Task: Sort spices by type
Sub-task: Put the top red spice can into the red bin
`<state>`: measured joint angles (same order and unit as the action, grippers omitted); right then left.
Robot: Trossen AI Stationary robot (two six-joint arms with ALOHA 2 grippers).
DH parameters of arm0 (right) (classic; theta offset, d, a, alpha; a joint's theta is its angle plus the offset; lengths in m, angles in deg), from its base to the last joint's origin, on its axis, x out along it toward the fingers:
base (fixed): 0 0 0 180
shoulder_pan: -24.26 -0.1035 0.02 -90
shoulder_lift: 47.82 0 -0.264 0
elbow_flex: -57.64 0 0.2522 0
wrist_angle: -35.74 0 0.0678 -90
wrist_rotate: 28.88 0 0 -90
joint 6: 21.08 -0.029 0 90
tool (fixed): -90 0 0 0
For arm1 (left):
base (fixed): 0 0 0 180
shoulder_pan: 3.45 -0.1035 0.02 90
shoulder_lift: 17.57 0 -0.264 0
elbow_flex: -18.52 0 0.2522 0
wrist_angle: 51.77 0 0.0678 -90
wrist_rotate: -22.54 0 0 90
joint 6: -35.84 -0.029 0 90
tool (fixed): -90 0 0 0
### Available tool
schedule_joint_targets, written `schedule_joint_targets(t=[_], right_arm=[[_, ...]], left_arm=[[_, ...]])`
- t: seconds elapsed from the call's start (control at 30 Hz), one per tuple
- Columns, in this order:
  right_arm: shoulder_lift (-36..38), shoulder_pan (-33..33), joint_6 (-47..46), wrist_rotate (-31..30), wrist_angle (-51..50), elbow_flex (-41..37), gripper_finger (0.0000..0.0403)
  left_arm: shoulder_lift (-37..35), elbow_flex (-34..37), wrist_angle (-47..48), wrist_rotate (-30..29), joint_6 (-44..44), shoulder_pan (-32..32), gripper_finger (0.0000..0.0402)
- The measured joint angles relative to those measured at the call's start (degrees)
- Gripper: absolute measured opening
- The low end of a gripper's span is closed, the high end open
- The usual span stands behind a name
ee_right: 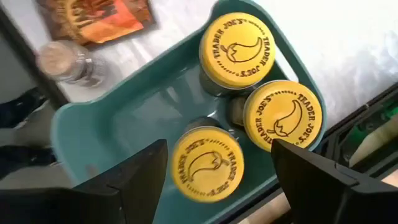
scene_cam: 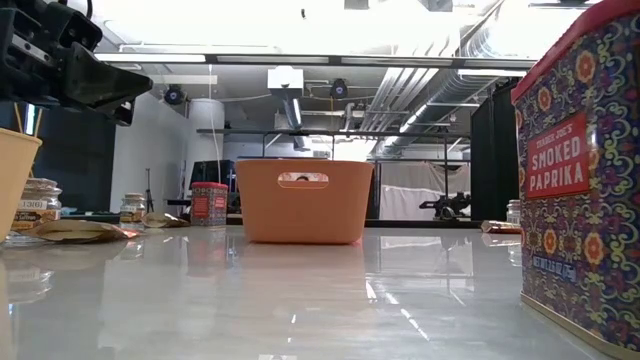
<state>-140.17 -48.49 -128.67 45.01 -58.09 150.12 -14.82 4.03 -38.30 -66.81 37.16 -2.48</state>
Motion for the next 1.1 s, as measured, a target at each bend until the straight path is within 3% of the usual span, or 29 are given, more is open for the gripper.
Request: schedule_joint_targets(t=[0.1,0.23,0.3,0.37,0.6,0.73,0.87,1.1], right_arm=[[2.32,0.18,-0.54,-3.22,1.1,0.0,0.0284],[4.66,3.24,-1.85,-17.18,5.77,0.0,0.0281],[4.78,6.49,1.95,-24.16,9.47,0.02,0.0276],[4.56,10.75,9.47,-26.53,14.65,-0.04,0.0268],[3.11,28.12,51.13,-25.01,45.01,-1.84,0.0245],[3.09,37.69,67.66,-20.04,59.78,-1.84,0.0244],[3.41,45.36,73.4,-16.46,69.36,-1.86,0.0244],[3.42,54.69,71.19,-14.58,74.28,-1.86,0.0244]], left_arm=[[-0.01,0.0,0.01,0.0,0.0,-0.01,0.0],[-0.02,0.0,0.0,0.0,0.0,-0.02,0.0],[-0.01,0.0,0.0,0.0,0.0,-0.01,0.0],[0.0,0.0,0.01,0.0,0.0,-0.01,0.0],[0.0,0.0,0.0,0.0,0.0,0.0,0.0],[0.0,0.0,0.02,0.0,0.0,-0.02,0.0],[-0.01,0.0,0.02,0.0,0.0,-0.01,0.0],[-0.01,0.0,-0.07,0.0,0.0,-0.01,0.0]])
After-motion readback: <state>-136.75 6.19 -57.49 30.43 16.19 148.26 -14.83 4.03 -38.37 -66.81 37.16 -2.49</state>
